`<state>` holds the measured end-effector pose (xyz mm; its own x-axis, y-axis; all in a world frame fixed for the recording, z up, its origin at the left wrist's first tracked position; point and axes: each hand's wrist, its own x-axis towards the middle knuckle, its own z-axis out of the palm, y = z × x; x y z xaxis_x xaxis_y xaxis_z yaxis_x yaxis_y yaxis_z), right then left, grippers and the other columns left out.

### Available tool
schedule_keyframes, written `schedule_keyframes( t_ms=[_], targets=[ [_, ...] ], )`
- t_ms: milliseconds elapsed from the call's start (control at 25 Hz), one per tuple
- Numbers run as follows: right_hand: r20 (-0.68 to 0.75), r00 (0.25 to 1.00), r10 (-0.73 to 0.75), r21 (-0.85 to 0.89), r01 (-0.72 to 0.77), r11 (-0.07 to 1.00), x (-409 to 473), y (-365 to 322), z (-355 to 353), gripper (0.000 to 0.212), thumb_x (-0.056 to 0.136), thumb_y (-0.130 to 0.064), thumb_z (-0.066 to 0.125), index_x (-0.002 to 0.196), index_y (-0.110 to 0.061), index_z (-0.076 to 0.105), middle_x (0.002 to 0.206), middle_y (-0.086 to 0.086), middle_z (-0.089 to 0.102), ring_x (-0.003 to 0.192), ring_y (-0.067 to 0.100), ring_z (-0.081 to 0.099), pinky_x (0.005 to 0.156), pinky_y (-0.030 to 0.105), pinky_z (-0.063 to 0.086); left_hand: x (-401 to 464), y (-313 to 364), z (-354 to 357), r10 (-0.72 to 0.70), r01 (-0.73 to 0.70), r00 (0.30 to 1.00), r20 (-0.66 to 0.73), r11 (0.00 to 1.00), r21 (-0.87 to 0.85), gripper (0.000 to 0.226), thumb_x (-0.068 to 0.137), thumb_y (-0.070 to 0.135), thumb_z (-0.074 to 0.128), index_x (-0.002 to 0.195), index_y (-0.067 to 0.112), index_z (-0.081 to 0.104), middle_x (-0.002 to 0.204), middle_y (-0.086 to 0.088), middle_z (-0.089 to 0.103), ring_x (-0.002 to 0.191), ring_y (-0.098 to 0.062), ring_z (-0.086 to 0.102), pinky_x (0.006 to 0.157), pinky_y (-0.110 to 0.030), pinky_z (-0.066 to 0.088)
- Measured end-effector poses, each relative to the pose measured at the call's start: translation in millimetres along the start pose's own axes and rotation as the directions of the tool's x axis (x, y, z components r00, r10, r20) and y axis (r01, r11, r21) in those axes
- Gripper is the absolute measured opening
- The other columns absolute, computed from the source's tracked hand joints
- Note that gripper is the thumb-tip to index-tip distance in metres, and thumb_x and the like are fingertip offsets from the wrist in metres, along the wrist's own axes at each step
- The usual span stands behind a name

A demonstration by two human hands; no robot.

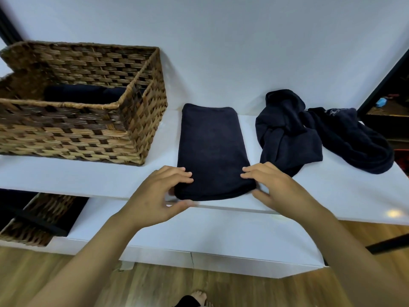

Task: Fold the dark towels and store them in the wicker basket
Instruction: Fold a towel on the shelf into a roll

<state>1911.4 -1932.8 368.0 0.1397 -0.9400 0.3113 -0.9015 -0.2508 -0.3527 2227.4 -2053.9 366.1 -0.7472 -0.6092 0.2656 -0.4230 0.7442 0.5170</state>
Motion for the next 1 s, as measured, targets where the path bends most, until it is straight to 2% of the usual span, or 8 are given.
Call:
schedule_keyframes(
  t_ms=[120,200,360,560,720,800,880,1000],
  targets=[
    [-0.061,0.997,-0.046,-0.146,0.037,0.989,7.6,-9.5,5.0,0.030,0.084,-0.018,0.074,0.114,-0.013,0.070,0.104,-0.005,0.062,0.090,0.018,0.055,0.079,0.033,0.053,8.6,15.5,5.5,-0.022,0.021,1.000,0.005,0.979,0.201,0.064,0.076,0.078,0.062,0.122,0.032,0.061,0.122,0.021,0.052,0.112,-0.007,0.047,0.092,-0.034,0.045],
    [-0.081,0.993,-0.083,-0.227,0.063,0.972,11.9,-16.8,8.5,0.031,0.089,-0.033,0.061,0.111,-0.014,0.071,0.093,-0.003,0.057,0.081,0.019,0.050,0.072,0.033,0.050,13.0,27.8,12.9,-0.059,0.069,0.997,-0.043,0.956,0.284,0.067,0.072,0.083,0.058,0.115,0.031,0.060,0.114,0.019,0.050,0.103,-0.010,0.046,0.086,-0.033,0.043],
    [-0.132,0.991,0.019,-0.168,-0.041,0.985,15.8,-24.3,13.8,0.037,0.095,-0.043,0.047,0.099,-0.015,0.071,0.087,-0.004,0.051,0.077,0.015,0.045,0.070,0.037,0.048,16.6,41.5,24.7,-0.118,0.141,0.989,-0.088,0.932,0.335,0.069,0.072,0.087,0.051,0.112,0.032,0.059,0.108,0.018,0.049,0.098,-0.011,0.043,0.080,-0.031,0.041],
    [-0.075,0.968,0.239,0.110,-0.231,0.967,12.6,-26.6,11.0,0.027,0.096,-0.040,0.058,0.091,-0.016,0.067,0.083,-0.008,0.050,0.081,0.011,0.043,0.078,0.031,0.043,13.2,26.9,20.8,-0.032,0.059,0.984,-0.175,0.987,0.153,0.026,0.088,0.048,0.056,0.101,0.028,0.067,0.100,0.018,0.057,0.093,-0.012,0.047,0.076,-0.041,0.047],
    [-0.009,0.930,0.367,0.198,-0.358,0.912,17.9,-30.2,8.3,0.039,0.096,-0.047,0.056,0.078,-0.013,0.061,0.078,-0.006,0.052,0.082,0.017,0.048,0.080,0.031,0.041,18.8,24.2,22.1,-0.251,0.259,0.932,-0.262,0.966,-0.007,0.047,0.090,0.061,0.049,0.080,0.020,0.069,0.081,0.015,0.061,0.088,-0.013,0.049,0.078,-0.040,0.047],
    [0.003,0.904,0.429,0.103,-0.427,0.899,22.1,-33.5,9.5,0.049,0.098,-0.051,0.050,0.073,-0.009,0.057,0.076,-0.003,0.050,0.082,0.019,0.046,0.086,0.034,0.039,24.9,28.2,20.2,-0.392,0.396,0.888,-0.242,0.918,-0.035,0.051,0.089,0.066,0.046,0.073,0.022,0.064,0.075,0.012,0.061,0.086,-0.014,0.049,0.083,-0.040,0.043],
    [0.017,0.877,0.480,-0.017,-0.479,0.877,27.2,-36.7,10.1,0.055,0.098,-0.055,0.046,0.066,-0.010,0.050,0.073,-0.001,0.046,0.079,0.021,0.045,0.091,0.039,0.037,30.5,32.6,18.9,-0.474,0.496,0.853,-0.220,0.867,0.053,0.044,0.093,0.060,0.050,0.072,0.023,0.059,0.078,0.009,0.057,0.089,-0.018,0.049,0.083,-0.039,0.038],
    [0.083,0.833,0.548,-0.054,-0.545,0.837,36.0,-41.5,5.2,0.057,0.097,-0.059,0.049,0.062,-0.016,0.033,0.068,-0.003,0.039,0.069,0.019,0.040,0.092,0.042,0.037,35.1,37.5,14.1,-0.551,0.587,0.806,-0.218,0.792,0.169,0.030,0.094,0.051,0.054,0.080,0.024,0.054,0.086,0.008,0.051,0.095,-0.022,0.048,0.080,-0.037,0.032]
  ],
)
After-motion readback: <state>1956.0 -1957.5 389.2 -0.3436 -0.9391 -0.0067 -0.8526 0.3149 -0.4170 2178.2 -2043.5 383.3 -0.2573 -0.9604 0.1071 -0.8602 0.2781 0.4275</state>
